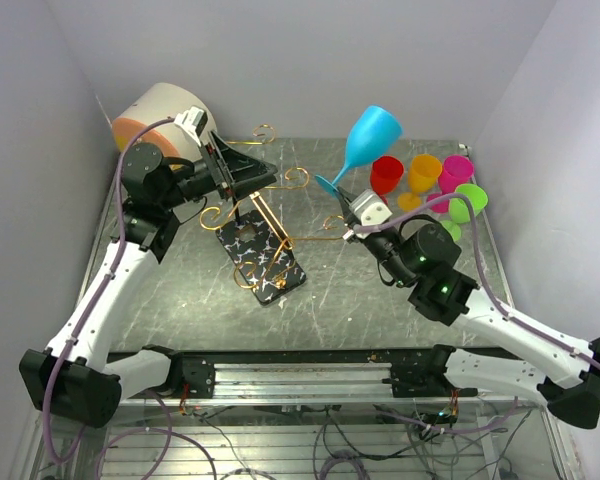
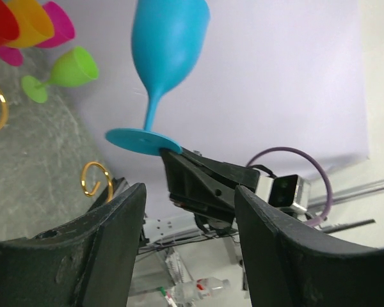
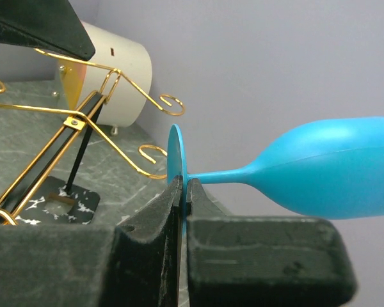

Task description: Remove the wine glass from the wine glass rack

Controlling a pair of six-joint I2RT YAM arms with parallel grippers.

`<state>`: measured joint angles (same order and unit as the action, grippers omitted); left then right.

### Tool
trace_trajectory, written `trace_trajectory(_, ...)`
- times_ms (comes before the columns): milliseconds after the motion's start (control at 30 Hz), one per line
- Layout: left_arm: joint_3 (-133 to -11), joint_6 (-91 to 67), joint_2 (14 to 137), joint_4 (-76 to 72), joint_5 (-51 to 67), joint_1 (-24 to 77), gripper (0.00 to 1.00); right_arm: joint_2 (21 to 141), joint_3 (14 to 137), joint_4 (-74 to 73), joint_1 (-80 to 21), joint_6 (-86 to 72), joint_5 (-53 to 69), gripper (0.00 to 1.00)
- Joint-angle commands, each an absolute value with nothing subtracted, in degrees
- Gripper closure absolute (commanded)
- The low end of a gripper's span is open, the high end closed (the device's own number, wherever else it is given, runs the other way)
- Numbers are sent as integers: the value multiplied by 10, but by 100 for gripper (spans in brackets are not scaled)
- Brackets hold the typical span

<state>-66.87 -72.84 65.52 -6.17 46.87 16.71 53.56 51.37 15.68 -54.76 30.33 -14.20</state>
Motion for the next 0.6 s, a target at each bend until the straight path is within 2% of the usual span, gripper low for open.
trace_trajectory(0,-646,-839,660,-196,527,166,31,551,515,246,-548,354,-135,100)
trace_trajectory(567,-627,-865,682,-179,532,166,29,616,504,362,-565,435,-54,100)
